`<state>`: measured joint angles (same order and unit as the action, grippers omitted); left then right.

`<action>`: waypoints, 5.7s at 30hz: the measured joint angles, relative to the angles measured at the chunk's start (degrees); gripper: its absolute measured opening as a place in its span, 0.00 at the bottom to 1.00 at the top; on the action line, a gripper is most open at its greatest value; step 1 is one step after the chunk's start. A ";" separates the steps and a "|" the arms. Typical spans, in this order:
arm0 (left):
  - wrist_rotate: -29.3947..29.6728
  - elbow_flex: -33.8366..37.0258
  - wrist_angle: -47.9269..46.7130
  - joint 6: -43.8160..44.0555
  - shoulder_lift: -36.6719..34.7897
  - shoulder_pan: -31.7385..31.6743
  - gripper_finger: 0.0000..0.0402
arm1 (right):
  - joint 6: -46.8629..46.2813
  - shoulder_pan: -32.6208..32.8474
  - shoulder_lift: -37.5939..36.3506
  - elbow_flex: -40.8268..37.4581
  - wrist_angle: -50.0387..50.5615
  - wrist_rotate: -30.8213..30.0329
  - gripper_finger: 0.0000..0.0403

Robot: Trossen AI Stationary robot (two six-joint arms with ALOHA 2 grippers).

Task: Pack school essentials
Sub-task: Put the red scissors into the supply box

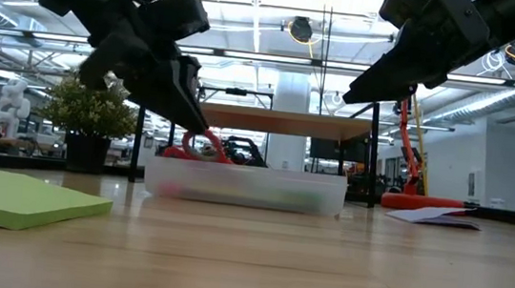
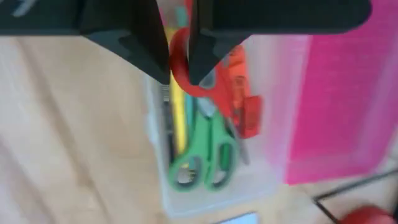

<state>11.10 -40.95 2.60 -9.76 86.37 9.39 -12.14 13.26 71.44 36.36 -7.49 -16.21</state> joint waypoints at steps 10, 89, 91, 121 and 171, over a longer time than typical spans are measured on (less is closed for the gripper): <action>-1.76 -0.02 -3.30 5.81 -0.02 -0.04 0.04 | 0.85 0.00 0.00 -0.02 0.01 0.02 0.50; -12.74 -30.03 -37.19 45.42 21.37 -9.04 0.15 | 1.51 0.74 0.02 -0.09 0.86 1.55 0.50; -13.54 -30.05 -36.55 44.79 21.69 -9.09 0.11 | 1.50 0.74 0.02 -0.09 0.88 1.57 0.50; -8.28 -30.92 -43.35 38.76 19.53 -12.00 0.01 | -0.13 0.72 0.02 -2.42 -2.25 1.38 0.50; -4.97 -30.62 -42.00 35.32 19.54 -11.74 0.01 | -0.24 0.72 0.04 -4.61 -5.83 1.51 0.50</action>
<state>6.13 -71.57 -39.40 25.56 105.91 -2.36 -12.38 13.98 71.48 31.75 -13.32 -14.70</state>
